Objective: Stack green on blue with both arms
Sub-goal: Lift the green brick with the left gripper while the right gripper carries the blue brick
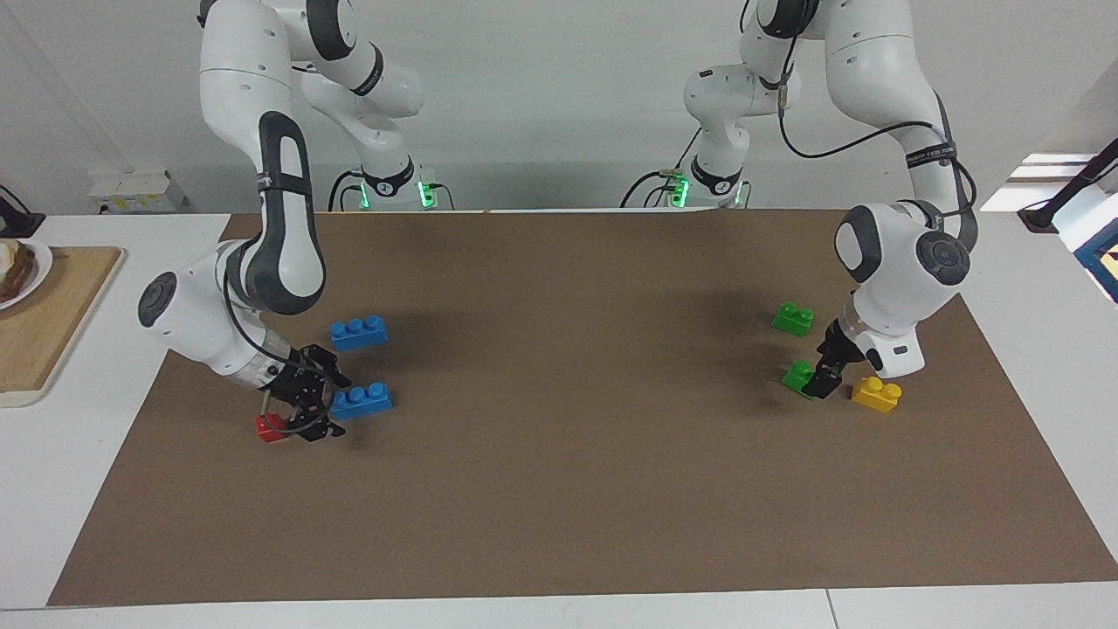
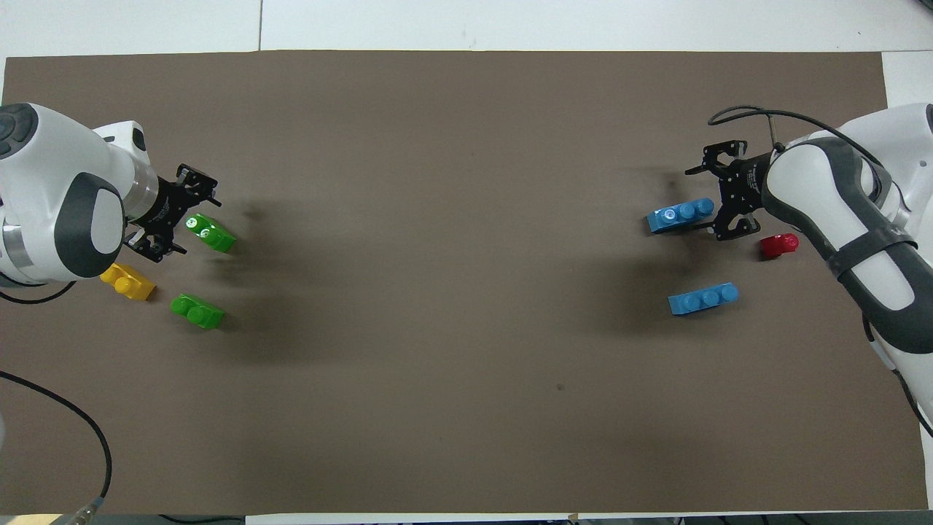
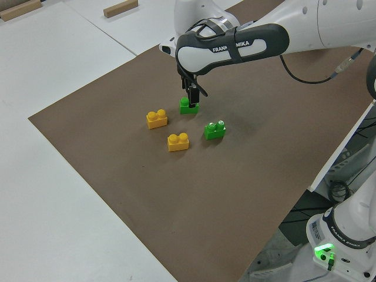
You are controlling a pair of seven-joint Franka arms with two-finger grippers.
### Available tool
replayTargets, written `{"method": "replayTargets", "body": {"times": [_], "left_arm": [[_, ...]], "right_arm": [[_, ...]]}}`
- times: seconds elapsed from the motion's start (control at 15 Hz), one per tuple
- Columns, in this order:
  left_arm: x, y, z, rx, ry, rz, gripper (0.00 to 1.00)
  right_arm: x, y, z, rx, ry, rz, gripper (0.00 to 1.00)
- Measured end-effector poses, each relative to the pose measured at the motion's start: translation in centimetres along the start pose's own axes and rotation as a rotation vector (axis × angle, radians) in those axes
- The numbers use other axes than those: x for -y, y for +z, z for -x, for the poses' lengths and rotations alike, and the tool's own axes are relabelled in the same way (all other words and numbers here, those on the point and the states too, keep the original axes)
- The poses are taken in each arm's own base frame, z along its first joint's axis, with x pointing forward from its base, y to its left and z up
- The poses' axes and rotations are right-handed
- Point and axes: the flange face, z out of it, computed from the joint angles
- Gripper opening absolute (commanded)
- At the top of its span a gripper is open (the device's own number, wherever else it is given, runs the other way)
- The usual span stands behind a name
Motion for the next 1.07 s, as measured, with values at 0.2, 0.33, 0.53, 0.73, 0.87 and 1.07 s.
{"method": "replayTargets", "body": {"times": [0.2, 0.33, 0.53, 0.73, 0.87, 1.07], "left_arm": [[0.4, 0.8, -0.4, 0.008, -0.008, -0.012, 1.0], [0.8, 1.1, -0.9, 0.005, -0.017, -0.007, 1.0], [1.1, 2.0, -1.0, -0.009, -0.021, 0.01, 1.0], [1.1, 2.4, -0.9, -0.015, -0.021, 0.018, 0.97], [1.1, 2.5, -0.9, -0.017, -0.02, 0.021, 0.95], [1.3, 3.2, -0.8, -0.027, -0.019, 0.035, 0.75]], "right_arm": [[-0.2, 0.3, -0.2, 0.0, -0.008, 0.002, 0.84], [-0.2, 0.3, -0.2, 0.001, -0.016, 0.002, 0.63], [-0.4, 0.3, -0.6, 0.01, -0.056, -0.002, 0.19], [-0.7, 0.2, -1.0, 0.021, -0.107, 0.002, 0.0], [-0.7, 0.1, -1.1, 0.028, -0.134, 0.005, 0.0], [-0.1, -0.9, 0.0, 0.061, -0.091, 0.013, 0.0]]}}
